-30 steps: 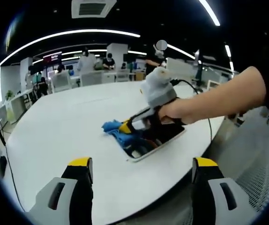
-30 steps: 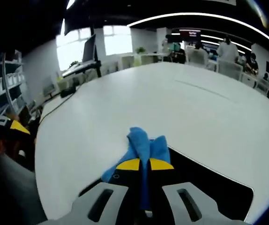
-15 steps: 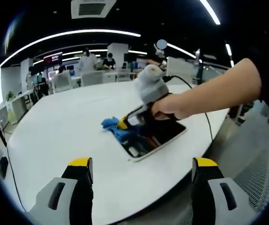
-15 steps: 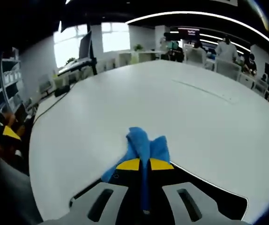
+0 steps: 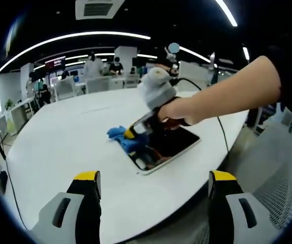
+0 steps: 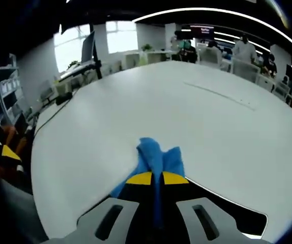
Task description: Wipe the mirror surface with the cleaning cloth until all visible marks leave the cleaned area.
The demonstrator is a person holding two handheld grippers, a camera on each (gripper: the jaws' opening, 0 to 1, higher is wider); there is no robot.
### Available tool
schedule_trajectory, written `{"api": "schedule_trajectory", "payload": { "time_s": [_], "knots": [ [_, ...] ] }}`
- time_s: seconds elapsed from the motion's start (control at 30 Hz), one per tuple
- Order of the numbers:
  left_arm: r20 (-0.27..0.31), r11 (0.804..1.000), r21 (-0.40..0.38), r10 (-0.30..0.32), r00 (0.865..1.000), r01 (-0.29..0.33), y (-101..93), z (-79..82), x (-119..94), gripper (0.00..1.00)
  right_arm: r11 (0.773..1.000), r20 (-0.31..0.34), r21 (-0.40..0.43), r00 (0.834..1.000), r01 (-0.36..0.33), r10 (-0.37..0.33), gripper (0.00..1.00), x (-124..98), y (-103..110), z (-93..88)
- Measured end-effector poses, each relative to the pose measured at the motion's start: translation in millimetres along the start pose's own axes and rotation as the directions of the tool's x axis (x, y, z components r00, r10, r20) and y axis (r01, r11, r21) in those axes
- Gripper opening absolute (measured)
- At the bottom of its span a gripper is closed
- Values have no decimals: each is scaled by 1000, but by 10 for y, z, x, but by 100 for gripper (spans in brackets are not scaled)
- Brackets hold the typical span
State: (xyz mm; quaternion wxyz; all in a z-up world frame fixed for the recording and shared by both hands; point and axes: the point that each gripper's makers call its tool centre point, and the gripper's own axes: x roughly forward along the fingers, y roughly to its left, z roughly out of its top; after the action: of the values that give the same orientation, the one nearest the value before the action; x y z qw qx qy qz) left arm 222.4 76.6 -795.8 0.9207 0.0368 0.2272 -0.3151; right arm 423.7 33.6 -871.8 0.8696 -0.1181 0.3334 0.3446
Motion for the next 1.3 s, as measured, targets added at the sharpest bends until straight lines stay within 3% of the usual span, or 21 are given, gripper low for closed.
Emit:
{"api": "schedule_trajectory", "payload": {
  "time_s": [0.53, 0.93, 1.3],
  "knots": [
    [9, 1000, -5, -1, 1000, 1, 7, 10, 3, 87, 1000, -1, -12, 1000, 2, -2, 0, -71, -92, -64],
    [14, 1000, -6, -3, 1000, 3, 9, 14, 3, 87, 999, -8, 21, 999, 33, -33, 0, -233, -170, -145],
    [15, 1000, -9, -1, 1000, 1, 14, 14, 2, 87, 998, -5, 39, 999, 39, -38, 0, -253, -253, -175]
  ]
}}
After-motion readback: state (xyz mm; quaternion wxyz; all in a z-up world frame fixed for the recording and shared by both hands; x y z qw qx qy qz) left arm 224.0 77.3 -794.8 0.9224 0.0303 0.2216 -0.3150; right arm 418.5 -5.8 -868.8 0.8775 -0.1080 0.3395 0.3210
